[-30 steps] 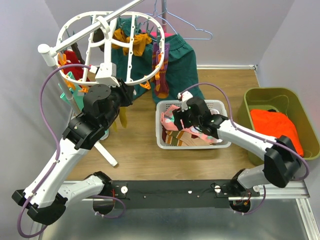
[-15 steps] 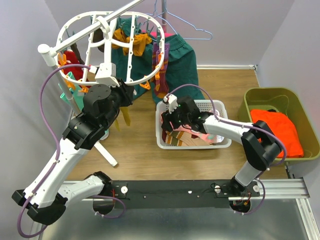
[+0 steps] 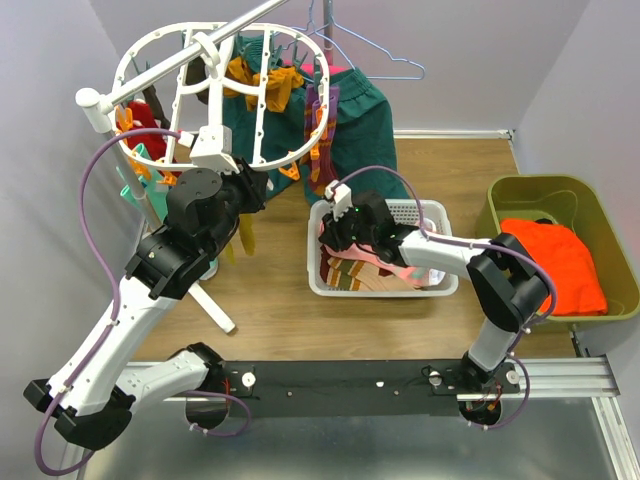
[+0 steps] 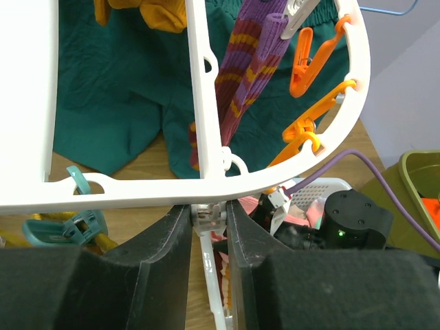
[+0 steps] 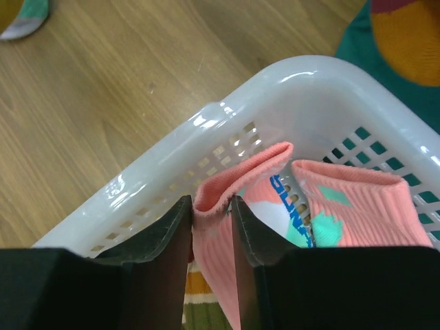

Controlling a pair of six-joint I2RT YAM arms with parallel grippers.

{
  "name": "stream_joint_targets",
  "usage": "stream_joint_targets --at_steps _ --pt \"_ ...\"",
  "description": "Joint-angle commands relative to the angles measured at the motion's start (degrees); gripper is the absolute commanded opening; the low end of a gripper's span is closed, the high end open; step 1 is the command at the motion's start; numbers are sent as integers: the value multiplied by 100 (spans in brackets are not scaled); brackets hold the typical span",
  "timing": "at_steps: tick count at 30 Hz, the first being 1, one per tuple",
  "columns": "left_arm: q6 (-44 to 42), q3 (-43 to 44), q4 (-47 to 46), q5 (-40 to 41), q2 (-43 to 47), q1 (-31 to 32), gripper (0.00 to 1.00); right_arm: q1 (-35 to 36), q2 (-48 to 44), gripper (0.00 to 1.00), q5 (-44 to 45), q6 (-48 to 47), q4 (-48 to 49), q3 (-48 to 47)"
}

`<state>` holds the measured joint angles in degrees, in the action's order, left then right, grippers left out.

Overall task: Clip the socks to the hanger
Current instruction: Pick up the sock from the bin.

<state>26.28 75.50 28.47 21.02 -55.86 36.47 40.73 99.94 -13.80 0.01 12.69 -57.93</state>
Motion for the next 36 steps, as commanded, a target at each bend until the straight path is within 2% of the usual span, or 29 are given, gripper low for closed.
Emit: stream_joint_targets --at_steps 1,6,14,21,24,25,28,32,36 --pt "61 61 115 -36 -57 -8 0 -100 -36 29 439 174 497 220" --pt "79 70 115 -62 -48 -8 0 -144 25 29 431 236 436 177" --pt "96 96 133 -71 -39 -8 0 -153 324 41 18 333 234 19" --pt "96 122 133 -80 -66 -8 0 -144 482 42 -368 377 199 -60" --pt "96 131 141 -98 -92 -8 0 -153 500 34 -334 421 243 -61" --pt "88 131 141 -98 -92 -17 0 -153 491 23 -325 429 243 -52" --pt "79 140 141 -80 -75 -8 0 -153 395 1 -255 430 225 -25" --pt "70 184 185 -54 -66 -17 0 -153 -315 1 324 500 436 343" --pt "61 184 185 -18 -40 -8 0 -153 -1438 1 965 307 33 388"
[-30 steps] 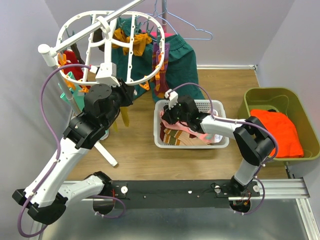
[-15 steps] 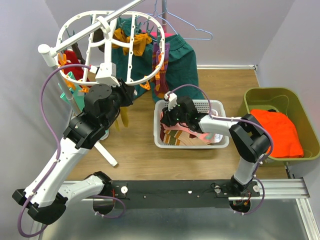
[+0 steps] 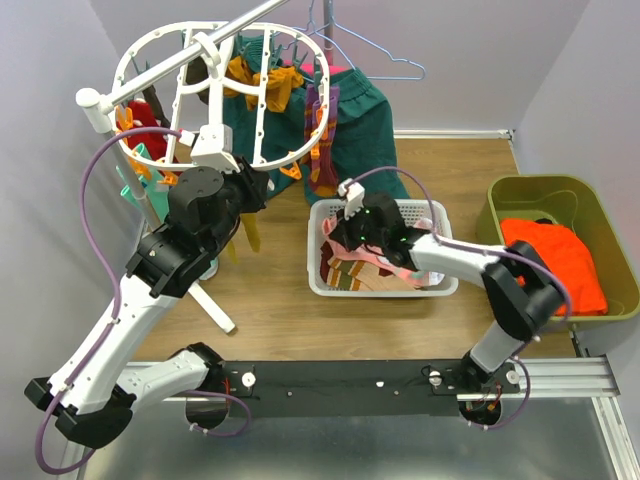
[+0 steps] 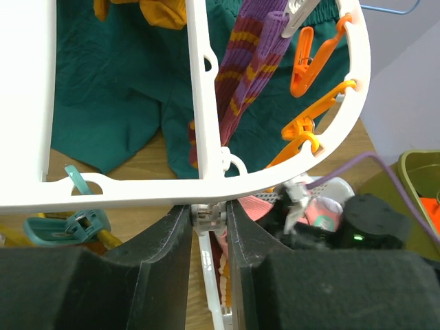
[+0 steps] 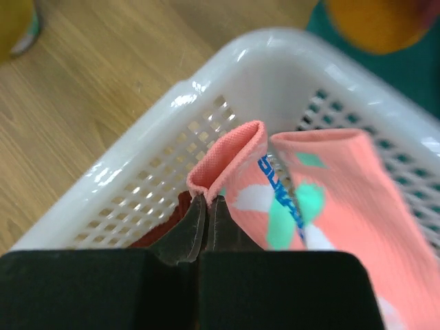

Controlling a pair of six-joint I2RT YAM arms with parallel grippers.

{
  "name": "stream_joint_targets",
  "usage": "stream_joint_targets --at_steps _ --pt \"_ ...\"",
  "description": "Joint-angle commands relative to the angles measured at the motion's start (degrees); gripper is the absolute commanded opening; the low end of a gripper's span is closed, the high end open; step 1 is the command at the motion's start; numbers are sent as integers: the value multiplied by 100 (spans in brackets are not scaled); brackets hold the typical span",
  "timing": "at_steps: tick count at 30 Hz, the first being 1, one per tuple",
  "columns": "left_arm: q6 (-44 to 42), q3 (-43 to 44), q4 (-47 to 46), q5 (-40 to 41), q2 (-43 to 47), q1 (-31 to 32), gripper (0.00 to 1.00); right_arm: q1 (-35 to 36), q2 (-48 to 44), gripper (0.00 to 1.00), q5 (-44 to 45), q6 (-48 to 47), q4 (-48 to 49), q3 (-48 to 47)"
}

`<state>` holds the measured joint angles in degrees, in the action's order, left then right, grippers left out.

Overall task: Clip the socks to the hanger
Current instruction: Pick up the sock from the bin, then clamp the sock onto the hanger.

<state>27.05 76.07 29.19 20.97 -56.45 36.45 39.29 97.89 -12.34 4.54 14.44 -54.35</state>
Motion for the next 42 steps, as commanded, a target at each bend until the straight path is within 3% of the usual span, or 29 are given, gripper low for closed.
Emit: stream_joint_targets --at_steps 1,11,20,28,34,36,38,42 --pt "-15 136 113 -5 11 -6 0 -9 -1428 1 882 -198 -360 3" --pt "29 127 105 -6 28 -6 0 -9 -3300 1 874 -629 -1426 -655" --pt "55 153 105 -41 28 -6 0 -9 -3838 1 154 -524 -1752 -1412" --pt "108 215 140 -32 28 -15 0 -9 -3558 1 -1516 99 -970 -1833" --pt "152 250 157 -23 2 -6 0 0 -3110 1 -2913 1153 -4 -2045" --pt "152 268 157 -14 -15 -15 0 0 -2943 1 -3307 1821 740 -1870" --pt "160 276 166 -14 -24 -6 0 52 -2802 1 -3529 2295 1042 -1764" --pt "178 276 157 -14 -51 -6 0 526 -2372 1 -3399 2307 1036 -1492"
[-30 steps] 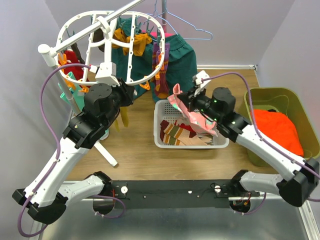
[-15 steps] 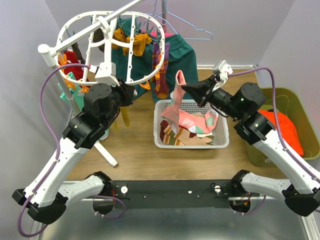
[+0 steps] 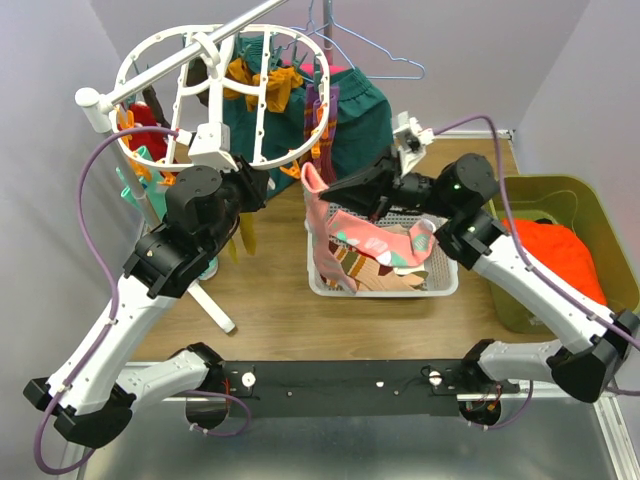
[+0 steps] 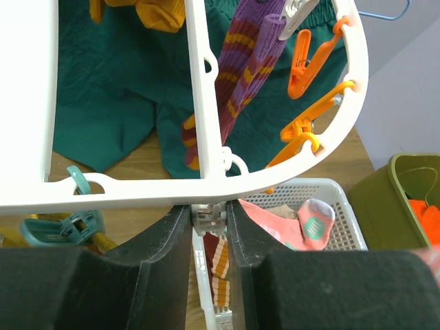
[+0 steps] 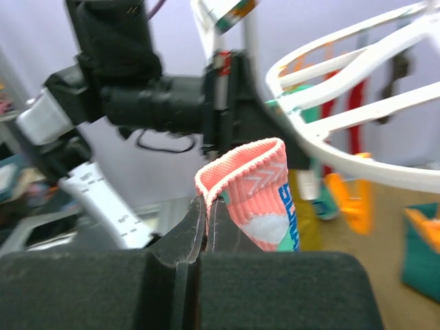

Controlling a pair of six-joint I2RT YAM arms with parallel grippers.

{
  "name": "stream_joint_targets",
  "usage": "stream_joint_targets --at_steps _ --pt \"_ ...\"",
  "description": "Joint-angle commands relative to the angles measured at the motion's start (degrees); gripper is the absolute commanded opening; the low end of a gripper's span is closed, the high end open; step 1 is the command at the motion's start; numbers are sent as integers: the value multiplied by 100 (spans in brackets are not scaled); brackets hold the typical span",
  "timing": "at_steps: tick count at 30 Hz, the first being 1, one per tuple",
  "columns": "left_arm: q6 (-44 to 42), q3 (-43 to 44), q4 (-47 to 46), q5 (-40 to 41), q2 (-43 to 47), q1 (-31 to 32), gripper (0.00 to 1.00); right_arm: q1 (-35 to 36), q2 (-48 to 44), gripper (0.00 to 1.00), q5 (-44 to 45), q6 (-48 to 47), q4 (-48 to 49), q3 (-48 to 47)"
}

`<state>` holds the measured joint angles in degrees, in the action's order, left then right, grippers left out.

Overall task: Clip the socks to the hanger
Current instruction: Clamp the sock onto the hanger.

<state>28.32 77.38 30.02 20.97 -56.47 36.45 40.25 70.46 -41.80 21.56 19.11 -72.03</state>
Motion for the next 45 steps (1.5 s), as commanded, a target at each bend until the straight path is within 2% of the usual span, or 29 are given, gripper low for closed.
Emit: stream_joint_targets --at_steps 1,8,12,18,24,45 --pt "51 145 74 -23 -49 -15 0 640 433 1 -373 543 515 312" --pt "86 189 153 30 -40 -6 0 1038 987 1 620 -169 -74 532" --pt "104 189 162 30 13 -15 0 1046 1128 1 1707 -433 -319 629" --pt "122 101 180 12 22 -15 0 1038 1278 1 2438 -521 -50 672" --pt "139 84 188 -14 30 -6 0 1038 1374 1 2660 -557 347 629" --pt "139 14 259 -67 -48 -6 0 1046 1339 1 2669 -750 699 268"
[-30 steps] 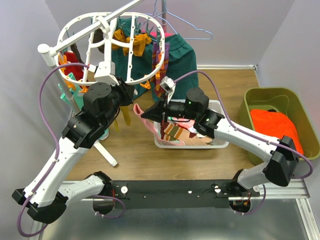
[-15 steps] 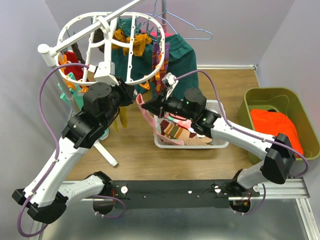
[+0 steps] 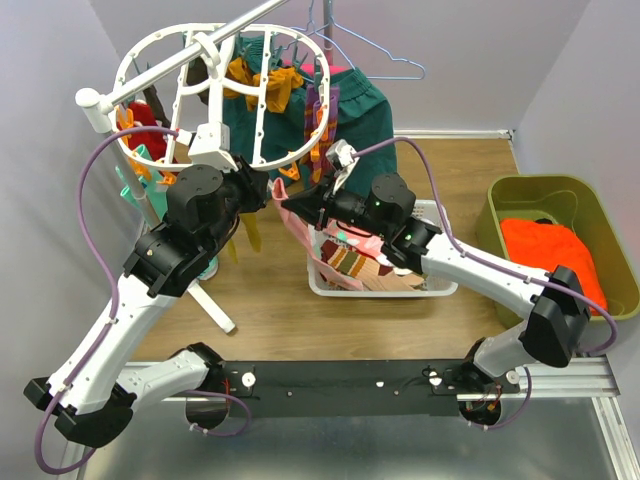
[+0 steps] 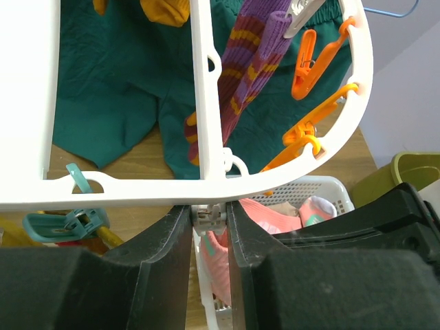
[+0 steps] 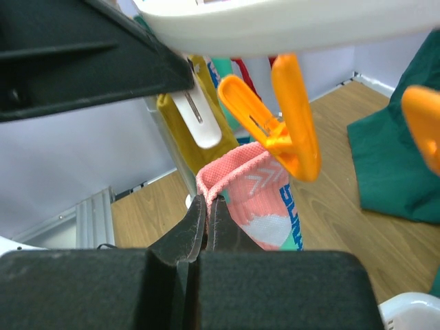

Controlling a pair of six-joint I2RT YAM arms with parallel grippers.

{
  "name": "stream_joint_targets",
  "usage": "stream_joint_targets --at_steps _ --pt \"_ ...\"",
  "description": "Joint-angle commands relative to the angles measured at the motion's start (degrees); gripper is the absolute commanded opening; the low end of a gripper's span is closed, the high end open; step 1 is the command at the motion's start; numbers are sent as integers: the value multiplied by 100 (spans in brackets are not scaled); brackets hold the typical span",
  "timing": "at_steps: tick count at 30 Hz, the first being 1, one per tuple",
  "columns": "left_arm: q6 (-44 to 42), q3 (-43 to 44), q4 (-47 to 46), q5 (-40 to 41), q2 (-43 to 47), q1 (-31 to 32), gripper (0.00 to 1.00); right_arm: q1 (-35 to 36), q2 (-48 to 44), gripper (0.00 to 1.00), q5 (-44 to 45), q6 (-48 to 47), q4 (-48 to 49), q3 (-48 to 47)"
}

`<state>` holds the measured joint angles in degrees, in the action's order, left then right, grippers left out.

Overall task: Clip the socks to the hanger
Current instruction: Clamp the sock onto the hanger.

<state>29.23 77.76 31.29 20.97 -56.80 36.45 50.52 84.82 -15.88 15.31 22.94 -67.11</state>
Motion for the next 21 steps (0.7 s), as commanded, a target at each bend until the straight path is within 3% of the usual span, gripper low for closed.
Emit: stream_joint_targets --at_steps 1,21 --pt "47 -24 132 -58 -16 -6 0 19 -106 1 59 -125 325 -241" --pt "21 152 228 -49 -60 -15 0 10 8 1 -302 -72 387 -671"
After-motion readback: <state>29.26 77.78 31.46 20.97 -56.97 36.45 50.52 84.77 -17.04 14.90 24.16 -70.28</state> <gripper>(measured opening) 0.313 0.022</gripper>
